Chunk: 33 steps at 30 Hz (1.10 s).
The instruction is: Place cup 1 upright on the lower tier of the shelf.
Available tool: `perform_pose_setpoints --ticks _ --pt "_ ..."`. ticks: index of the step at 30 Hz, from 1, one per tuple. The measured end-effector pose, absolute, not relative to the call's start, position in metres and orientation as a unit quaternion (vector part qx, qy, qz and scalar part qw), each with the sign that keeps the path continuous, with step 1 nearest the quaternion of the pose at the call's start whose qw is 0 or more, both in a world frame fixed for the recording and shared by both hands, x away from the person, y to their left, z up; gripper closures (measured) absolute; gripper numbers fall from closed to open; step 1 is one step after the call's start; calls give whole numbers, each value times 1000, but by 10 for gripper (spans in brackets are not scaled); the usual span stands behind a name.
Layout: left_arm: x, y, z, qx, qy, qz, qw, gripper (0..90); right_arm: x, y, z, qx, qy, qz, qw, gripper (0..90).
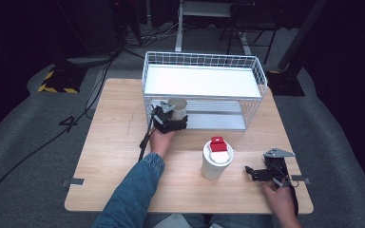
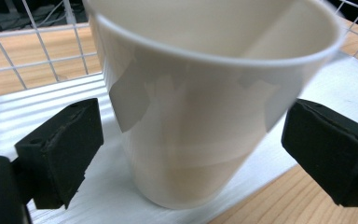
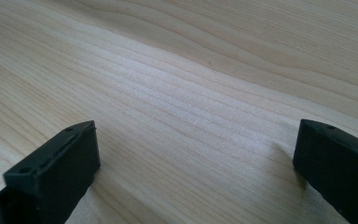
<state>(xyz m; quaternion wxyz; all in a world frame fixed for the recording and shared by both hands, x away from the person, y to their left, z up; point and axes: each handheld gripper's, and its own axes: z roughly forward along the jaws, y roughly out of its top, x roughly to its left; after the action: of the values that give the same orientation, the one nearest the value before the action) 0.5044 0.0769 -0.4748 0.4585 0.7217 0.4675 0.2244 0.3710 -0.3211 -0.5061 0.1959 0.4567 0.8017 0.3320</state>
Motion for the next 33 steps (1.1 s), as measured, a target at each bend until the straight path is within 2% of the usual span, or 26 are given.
perform_pose_setpoints --ticks 7,12,27,33 --pt "493 81 -466 712 468 224 473 29 371 -321 -506 457 802 332 196 6" --pt "482 82 -458 717 453 229 478 30 371 -321 -506 457 802 332 196 6" --pt "443 91 -433 735 427 197 489 31 371 -321 -506 457 802 332 195 6" --pt "421 98 -422 743 411 208 486 32 371 -321 -506 457 802 332 195 6"
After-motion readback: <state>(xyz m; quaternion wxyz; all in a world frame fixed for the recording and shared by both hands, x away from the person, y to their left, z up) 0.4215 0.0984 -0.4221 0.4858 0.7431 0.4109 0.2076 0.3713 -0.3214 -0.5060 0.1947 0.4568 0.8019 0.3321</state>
